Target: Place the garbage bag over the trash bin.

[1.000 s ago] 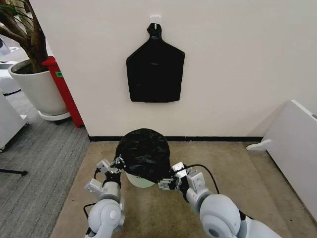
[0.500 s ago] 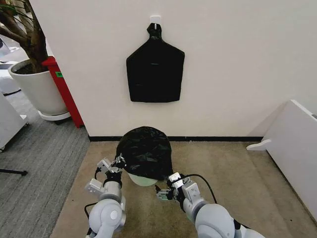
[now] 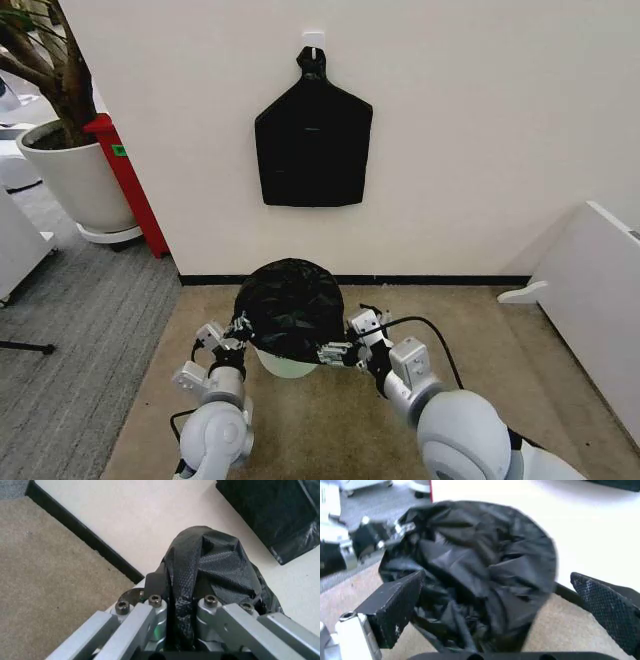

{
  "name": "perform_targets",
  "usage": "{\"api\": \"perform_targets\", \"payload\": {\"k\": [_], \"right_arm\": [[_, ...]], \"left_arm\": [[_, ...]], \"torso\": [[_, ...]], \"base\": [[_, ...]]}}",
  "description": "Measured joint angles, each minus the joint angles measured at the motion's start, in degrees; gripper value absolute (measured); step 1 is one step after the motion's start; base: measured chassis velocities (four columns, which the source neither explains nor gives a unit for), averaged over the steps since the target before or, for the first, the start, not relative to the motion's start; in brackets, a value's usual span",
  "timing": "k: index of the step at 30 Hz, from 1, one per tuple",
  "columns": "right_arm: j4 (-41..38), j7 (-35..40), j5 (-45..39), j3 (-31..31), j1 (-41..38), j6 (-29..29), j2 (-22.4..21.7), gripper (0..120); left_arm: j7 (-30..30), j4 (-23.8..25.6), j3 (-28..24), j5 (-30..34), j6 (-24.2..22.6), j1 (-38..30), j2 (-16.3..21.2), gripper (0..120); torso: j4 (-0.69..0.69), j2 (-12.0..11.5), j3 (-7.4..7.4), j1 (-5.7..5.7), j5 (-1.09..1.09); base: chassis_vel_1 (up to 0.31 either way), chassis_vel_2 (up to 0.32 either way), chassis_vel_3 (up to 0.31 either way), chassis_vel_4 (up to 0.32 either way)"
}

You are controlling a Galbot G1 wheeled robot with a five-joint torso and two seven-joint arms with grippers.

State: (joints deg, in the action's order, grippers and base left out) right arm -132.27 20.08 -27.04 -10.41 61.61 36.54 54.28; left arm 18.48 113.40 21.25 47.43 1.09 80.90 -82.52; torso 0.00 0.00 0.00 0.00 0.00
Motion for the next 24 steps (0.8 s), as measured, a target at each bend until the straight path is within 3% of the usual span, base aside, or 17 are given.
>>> {"api": "perform_targets", "payload": {"k": [5,13,16,20,24], "right_arm": [[7.0,-3.8,8.6,-5.4,-2.2,-3.1,1.4,95],[9.4,-4.5,9.8,-6.7,-3.2,-3.6,1.4,86],[8.9,-4.4,10.1,-7.0,-2.0,-3.6,1.4,71],[7.8,-4.2,10.7,-7.1,-0.9,-3.6,1.6,62],[6.2,-4.4,12.1,-7.2,0.3,-3.4,1.7,42]], "left_arm": [[-0.1,0.3,-0.6,-0.1,0.0,0.3,-0.1,5],[-0.1,0.8,-0.6,-0.1,0.0,0.5,0.2,5],[-0.1,0.6,-0.6,-0.1,0.0,0.0,0.1,5],[0.0,0.4,-0.7,-0.1,0.0,-0.3,-0.2,5],[0.1,-0.1,-0.7,-0.3,0.0,-0.4,-0.6,5]], "torso": [[0.0,0.0,0.0,0.0,0.0],[0.0,0.0,0.0,0.0,-0.01],[0.0,0.0,0.0,0.0,-0.01],[0.0,0.0,0.0,0.0,0.0],[0.0,0.0,0.0,0.0,0.0]], "base": [[0.0,0.0,0.0,0.0],[0.0,0.0,0.0,0.0],[0.0,0.0,0.0,0.0],[0.0,0.0,0.0,0.0],[0.0,0.0,0.0,0.0]]}}
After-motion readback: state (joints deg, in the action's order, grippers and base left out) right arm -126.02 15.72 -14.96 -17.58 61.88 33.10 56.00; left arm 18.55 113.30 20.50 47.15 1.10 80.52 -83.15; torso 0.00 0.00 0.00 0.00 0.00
